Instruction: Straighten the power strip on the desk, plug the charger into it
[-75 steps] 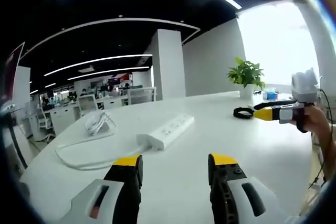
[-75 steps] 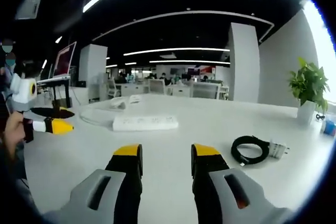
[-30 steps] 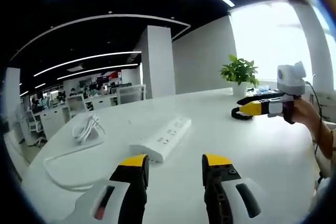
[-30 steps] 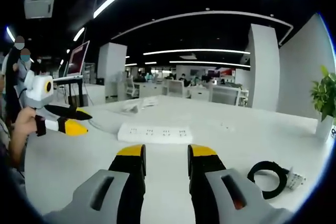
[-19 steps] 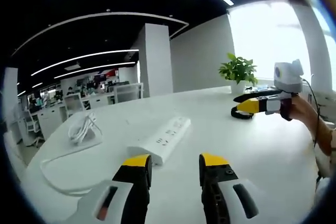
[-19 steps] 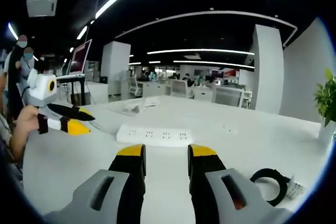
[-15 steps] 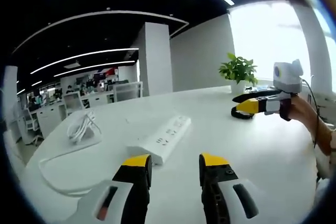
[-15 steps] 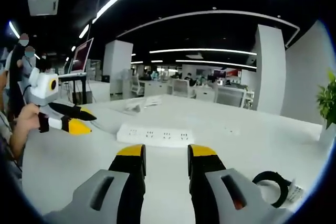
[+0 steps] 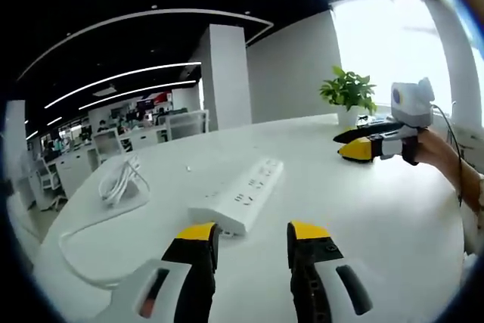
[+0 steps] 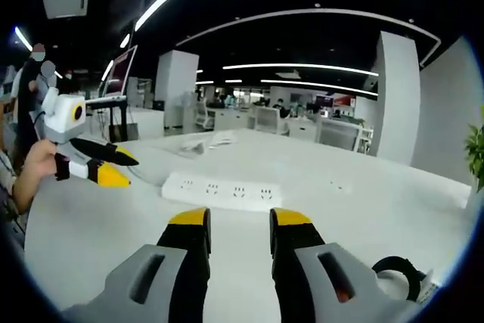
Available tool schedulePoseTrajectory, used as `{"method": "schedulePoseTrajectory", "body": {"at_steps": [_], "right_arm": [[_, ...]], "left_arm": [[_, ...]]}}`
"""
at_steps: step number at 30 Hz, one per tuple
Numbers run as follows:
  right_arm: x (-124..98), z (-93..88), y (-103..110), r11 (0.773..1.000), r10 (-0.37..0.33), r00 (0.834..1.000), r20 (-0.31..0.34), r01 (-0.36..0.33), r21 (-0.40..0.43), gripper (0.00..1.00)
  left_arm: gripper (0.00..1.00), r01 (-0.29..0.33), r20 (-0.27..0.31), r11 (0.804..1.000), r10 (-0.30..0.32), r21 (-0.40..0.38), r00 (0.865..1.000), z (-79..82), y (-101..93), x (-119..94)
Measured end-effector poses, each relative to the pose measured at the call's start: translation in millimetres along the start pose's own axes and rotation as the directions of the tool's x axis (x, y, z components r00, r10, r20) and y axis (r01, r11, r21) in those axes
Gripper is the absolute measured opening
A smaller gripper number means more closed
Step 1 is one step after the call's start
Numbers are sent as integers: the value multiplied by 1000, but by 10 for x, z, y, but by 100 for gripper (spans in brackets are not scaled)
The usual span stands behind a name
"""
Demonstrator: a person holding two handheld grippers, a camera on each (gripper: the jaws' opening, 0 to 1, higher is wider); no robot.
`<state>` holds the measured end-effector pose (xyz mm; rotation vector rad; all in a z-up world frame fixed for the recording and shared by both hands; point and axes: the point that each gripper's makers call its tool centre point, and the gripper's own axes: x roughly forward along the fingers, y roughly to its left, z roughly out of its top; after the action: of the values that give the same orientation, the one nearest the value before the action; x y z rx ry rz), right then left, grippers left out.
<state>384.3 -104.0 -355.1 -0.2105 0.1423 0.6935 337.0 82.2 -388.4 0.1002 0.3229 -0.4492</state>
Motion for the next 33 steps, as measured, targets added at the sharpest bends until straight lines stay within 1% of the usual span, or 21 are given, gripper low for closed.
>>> {"method": "schedulePoseTrajectory", "body": {"at_steps": [4, 8, 10, 14, 16, 18, 20, 22, 24, 31, 33], "right_arm": [[59, -24, -42, 1000, 8, 1000, -4, -8, 0, 27], [104, -44, -59, 1000, 14, 1000, -9, -14, -7, 27], [137, -48, -75, 1000, 19, 1000, -16, -19, -11, 27], [199, -72, -83, 999, 34, 999, -24, -34, -19, 27], [234, -89, -92, 999, 42, 999, -27, -42, -24, 27], [263, -113, -68, 997, 70, 997, -28, -70, -14, 27], [297, -130, -89, 997, 77, 997, -32, -78, -6, 27], [327, -160, -101, 997, 77, 996, -41, -78, -23, 27], [355, -174, -131, 996, 76, 996, -46, -77, -33, 26], [444, -223, -200, 996, 86, 995, -59, -87, -7, 26], [465, -237, -201, 996, 90, 994, -62, -90, -1, 26]], "left_arm": [[37, 17, -25, 1000, -17, 0, 1000, -31, -15, 51], [37, 20, -40, 1000, -20, -3, 999, -53, 0, 88], [37, 25, -45, 1000, -25, -12, 999, -61, 3, 102], [37, 51, -43, 997, -53, -54, 998, -76, -21, 157], [36, 44, -54, 998, -47, -49, 997, -102, -6, 180], [36, 43, -63, 998, -46, -53, 997, -128, 17, 197], [36, 45, -72, 997, -49, -62, 996, -159, 28, 209], [36, 45, -78, 997, -50, -65, 996, -185, 31, 205], [36, 47, -79, 997, -52, -69, 995, -190, 40, 209], [36, 51, -95, 996, -58, -73, 994, -185, 76, 247], [36, 37, -109, 998, -42, -50, 993, -179, 109, 267]]}}
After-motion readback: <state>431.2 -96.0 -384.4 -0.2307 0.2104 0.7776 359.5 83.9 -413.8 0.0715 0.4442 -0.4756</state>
